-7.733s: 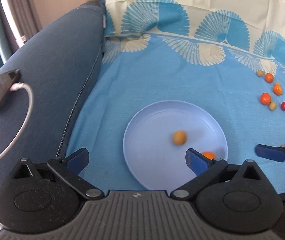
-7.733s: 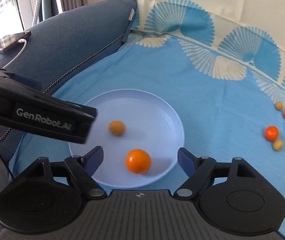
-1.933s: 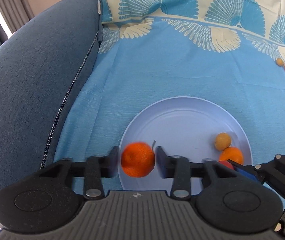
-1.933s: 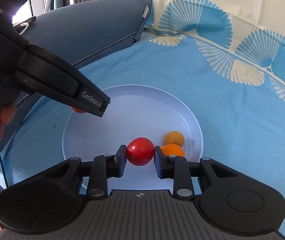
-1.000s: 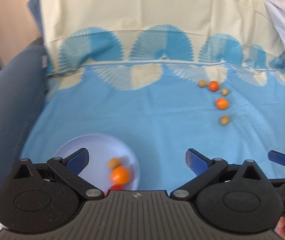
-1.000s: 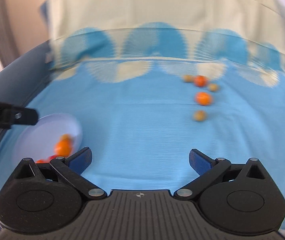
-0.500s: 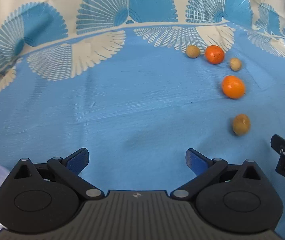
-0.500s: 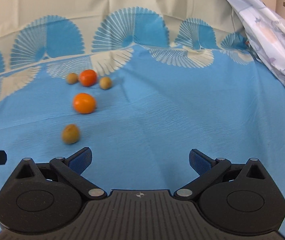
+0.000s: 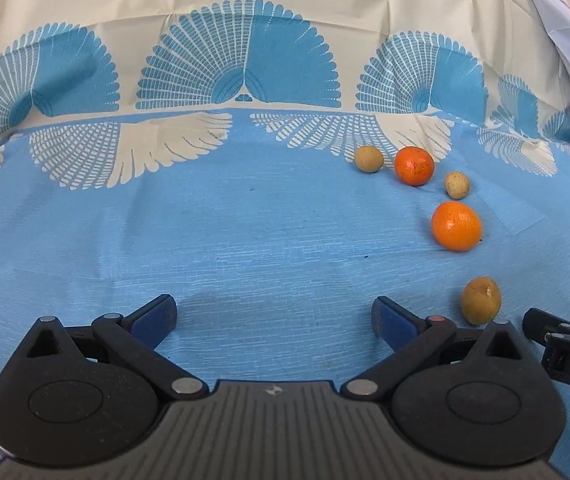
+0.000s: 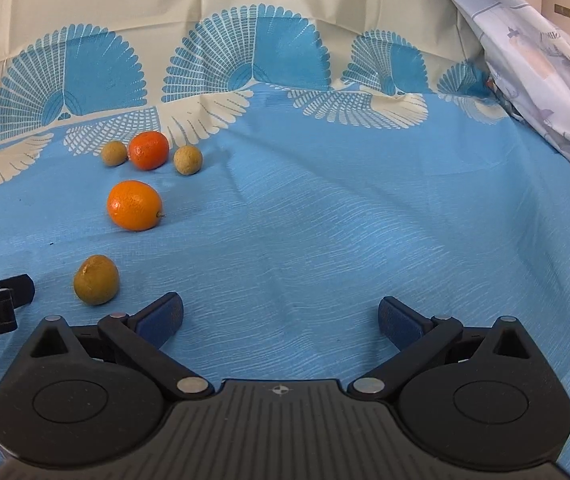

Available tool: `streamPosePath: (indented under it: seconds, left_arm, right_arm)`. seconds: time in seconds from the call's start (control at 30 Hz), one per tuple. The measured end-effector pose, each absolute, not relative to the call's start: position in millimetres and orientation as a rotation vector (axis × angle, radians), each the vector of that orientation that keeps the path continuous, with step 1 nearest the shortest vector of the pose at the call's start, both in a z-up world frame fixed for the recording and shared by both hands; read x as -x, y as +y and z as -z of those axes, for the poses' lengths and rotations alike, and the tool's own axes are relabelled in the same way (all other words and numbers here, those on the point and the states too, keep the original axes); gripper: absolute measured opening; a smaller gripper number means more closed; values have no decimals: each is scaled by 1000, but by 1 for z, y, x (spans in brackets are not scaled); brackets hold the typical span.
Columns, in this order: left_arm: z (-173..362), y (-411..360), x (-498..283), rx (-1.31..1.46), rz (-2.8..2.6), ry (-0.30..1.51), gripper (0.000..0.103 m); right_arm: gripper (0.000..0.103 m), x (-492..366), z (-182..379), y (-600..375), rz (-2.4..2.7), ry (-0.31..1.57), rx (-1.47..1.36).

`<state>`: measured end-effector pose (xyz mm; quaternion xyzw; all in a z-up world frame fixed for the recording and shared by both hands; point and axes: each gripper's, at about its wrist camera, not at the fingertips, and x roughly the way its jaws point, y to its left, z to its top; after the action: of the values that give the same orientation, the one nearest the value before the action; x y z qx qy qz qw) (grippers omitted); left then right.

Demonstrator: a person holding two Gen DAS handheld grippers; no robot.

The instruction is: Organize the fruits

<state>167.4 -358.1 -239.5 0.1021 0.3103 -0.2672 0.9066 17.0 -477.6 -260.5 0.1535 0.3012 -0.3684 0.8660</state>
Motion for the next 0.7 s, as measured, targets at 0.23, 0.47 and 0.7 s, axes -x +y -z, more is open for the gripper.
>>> streamPosePath:
  seconds: [0.23, 0.47, 0.7]
  left_arm:
    - [240, -356, -165, -218, 550, 637, 103]
    - [240, -355, -165, -215, 552, 637, 103]
    - [240, -355, -165, -215, 551, 637, 103]
  right_arm:
    - [103, -17, 261, -477, 773, 629, -323]
    - [102, -17, 261, -477, 773, 628, -322]
    - [102, -17, 261, -477, 772, 628, -322]
